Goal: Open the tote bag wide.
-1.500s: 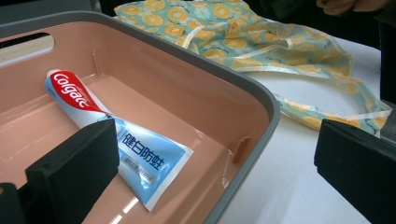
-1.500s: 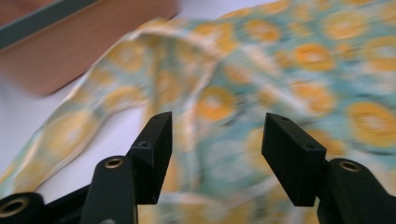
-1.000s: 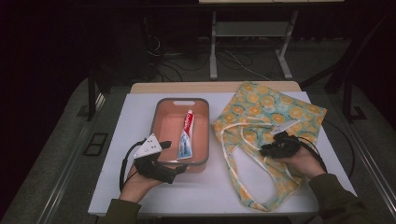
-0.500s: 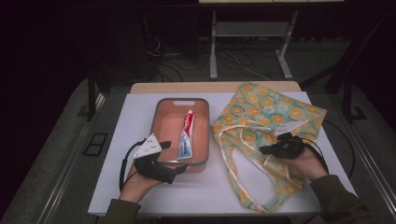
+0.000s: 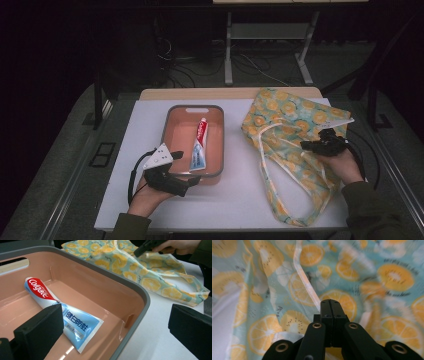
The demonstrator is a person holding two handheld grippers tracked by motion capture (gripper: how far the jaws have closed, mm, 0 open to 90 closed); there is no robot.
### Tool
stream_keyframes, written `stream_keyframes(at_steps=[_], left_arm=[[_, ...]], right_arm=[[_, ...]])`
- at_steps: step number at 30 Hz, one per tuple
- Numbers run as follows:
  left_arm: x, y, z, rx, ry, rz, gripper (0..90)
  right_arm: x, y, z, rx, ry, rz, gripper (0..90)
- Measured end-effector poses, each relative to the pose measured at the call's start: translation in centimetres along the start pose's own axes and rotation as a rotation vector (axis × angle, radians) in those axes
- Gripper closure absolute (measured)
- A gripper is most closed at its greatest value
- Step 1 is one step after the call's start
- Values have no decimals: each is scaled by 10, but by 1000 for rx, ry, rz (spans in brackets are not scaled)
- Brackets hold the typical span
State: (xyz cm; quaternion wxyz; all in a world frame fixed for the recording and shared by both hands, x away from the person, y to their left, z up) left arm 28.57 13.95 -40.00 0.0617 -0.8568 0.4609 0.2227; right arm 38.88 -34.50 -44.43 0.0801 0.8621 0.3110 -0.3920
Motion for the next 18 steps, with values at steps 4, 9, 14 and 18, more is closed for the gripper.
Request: stream_keyframes(at_steps=[4, 9, 14, 18], left_arm=[[0, 0, 0, -1, 0, 0, 0], [0, 0, 0, 0, 1, 0, 0], [0, 0, 0, 0, 0, -1, 0], [0, 0, 0, 0, 0, 0, 0]], right_arm=[[0, -4, -2, -7, 13, -19, 821], [-16, -17, -6, -16, 65, -83, 557], [-13, -38, 0, -116, 17, -159, 429], [4, -41, 11, -176, -76, -159, 381]])
Point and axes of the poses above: each handheld gripper's, and its own axes: x roughly forward along the jaws, z roughly out of its underside, y roughly to its right, the point moved 2 cm from there along x, roughly forward along the jaws, and after that the axes turned 1 degree about -x, right-handed, at the moved point
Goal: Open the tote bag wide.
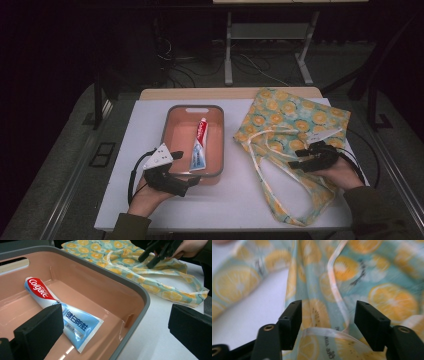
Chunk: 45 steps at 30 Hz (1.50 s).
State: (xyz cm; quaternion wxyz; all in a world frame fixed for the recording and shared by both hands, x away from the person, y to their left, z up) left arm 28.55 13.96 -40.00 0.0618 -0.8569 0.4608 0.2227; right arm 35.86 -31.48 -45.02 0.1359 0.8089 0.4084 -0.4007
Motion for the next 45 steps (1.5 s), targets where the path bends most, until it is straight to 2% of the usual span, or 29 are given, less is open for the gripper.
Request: stream_keyframes(at_steps=[2, 4, 6, 8, 11, 14, 17, 19, 22, 24, 26, 29, 32, 36, 37, 41, 45], left_arm=[[0, 0, 0, 0, 0, 1, 0], [0, 0, 0, 0, 1, 1, 0], [0, 0, 0, -2, 1, 1, 0], [0, 0, 0, -2, 1, 1, 0], [0, 0, 0, 0, -1, 1, 0], [0, 0, 0, 1, -2, 2, 0], [0, 0, 0, 1, -2, 3, 0], [0, 0, 0, 2, -2, 3, 0], [0, 0, 0, 1, -2, 2, 0], [0, 0, 0, 0, -3, 0, 0], [0, 0, 0, 2, -4, 0, 0], [0, 0, 0, 0, -3, 0, 0], [0, 0, 0, 0, -4, 0, 0], [1, 0, -1, -1, -7, -1, 0], [1, -1, -1, 0, -9, -1, 0], [2, -2, -2, -1, -13, 1, 0], [1, -3, -7, 0, -14, 0, 0]], right_arm=[[6, -1, 1, -36, -36, 34, 435], [10, -3, 3, -69, -59, 50, 526], [9, -3, 1, -70, -56, 33, 735], [10, -4, 1, -56, -55, 30, 853], [11, -9, 0, -57, -58, -11, 881], [11, -21, -4, -58, -40, -76, 883], [11, -42, -9, -54, -16, -140, 884], [12, -58, -11, -70, 0, -188, 884], [13, -80, -14, -106, -6, -200, 884], [11, -86, -18, -117, 15, -184, 884], [5, -84, -23, -106, 61, -142, 884], [-6, -75, -29, -79, 149, -77, 884], [-16, -64, -34, -42, 211, -26, 884], [-24, -49, -41, -6, 263, 1, 884], [-26, -42, -43, 15, 283, 12, 885], [-28, -35, -46, 38, 303, 13, 884], [-27, -34, -42, 29, 288, 16, 884]])
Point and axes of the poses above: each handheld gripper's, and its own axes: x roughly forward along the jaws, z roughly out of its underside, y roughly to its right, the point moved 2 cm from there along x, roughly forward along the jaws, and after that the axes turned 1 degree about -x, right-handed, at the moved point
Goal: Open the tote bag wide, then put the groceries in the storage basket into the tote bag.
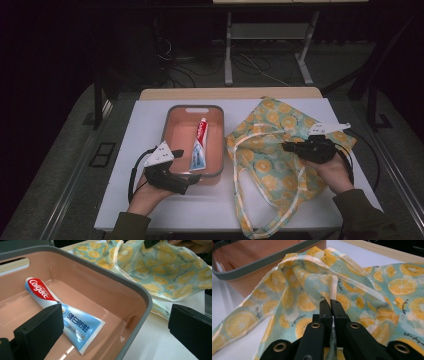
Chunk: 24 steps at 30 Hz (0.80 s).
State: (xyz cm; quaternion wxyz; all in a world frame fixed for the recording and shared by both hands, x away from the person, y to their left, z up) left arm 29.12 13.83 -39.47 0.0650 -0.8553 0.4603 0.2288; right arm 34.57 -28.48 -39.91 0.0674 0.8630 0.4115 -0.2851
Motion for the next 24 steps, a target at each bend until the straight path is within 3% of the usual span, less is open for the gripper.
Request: stream_keyframes(at_steps=[7, 14, 19, 22, 24], left_arm=[[0, -4, -25, 13, 2, -27, 0], [24, -16, -57, 13, -12, -47, 0], [54, -35, -66, -15, -79, -93, 8], [73, -47, -61, -44, -176, -148, 24], [85, -55, -55, -78, -227, -158, 29]], right_arm=[[0, 1, 1, -3, 0, 0, 884], [0, 0, 1, -8, -1, -2, 883], [0, -1, 1, -12, -4, -2, 883], [0, -1, 1, -18, -7, 0, 884], [0, -1, 1, -14, -5, -1, 884]])
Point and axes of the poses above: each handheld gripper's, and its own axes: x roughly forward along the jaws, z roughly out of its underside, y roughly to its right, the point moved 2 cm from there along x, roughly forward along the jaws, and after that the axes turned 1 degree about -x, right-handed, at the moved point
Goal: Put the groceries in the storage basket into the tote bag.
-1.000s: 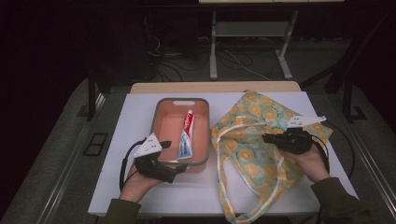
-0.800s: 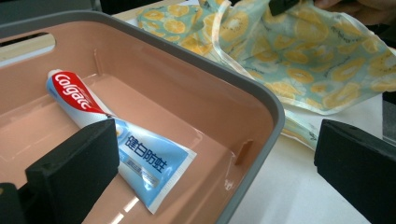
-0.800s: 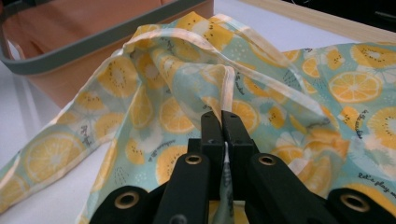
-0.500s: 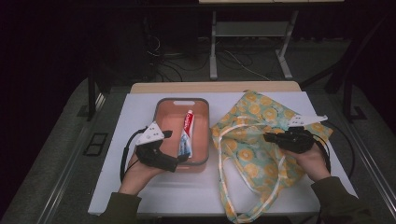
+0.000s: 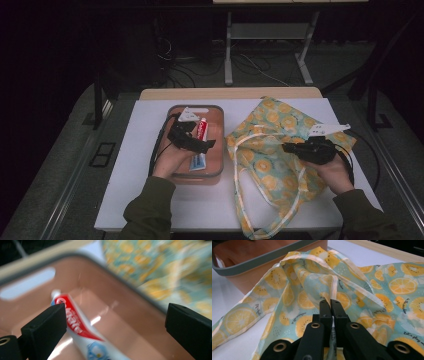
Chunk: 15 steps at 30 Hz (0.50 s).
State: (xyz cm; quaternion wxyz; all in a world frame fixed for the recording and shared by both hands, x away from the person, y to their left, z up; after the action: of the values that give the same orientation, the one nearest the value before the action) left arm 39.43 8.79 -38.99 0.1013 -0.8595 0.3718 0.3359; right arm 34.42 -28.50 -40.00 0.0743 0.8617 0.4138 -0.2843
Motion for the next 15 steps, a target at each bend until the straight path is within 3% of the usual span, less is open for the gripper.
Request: stream_keyframes(at_steps=[2, 7, 10, 14, 15], left_arm=[[12, -6, 3, -12, -69, -43, 36], [34, -17, 13, -40, -158, -66, 84], [45, -22, 20, -81, -231, -65, 135], [48, -25, 24, -96, -285, -76, 237], [48, -25, 25, -118, -293, -58, 273]], right_arm=[[0, 0, 0, -4, -1, 0, 884], [1, -1, 0, -13, -3, 2, 884], [0, -1, 0, -10, -4, 4, 884], [0, -1, 0, -12, -4, 4, 884], [0, -1, 0, -13, -5, 4, 884]])
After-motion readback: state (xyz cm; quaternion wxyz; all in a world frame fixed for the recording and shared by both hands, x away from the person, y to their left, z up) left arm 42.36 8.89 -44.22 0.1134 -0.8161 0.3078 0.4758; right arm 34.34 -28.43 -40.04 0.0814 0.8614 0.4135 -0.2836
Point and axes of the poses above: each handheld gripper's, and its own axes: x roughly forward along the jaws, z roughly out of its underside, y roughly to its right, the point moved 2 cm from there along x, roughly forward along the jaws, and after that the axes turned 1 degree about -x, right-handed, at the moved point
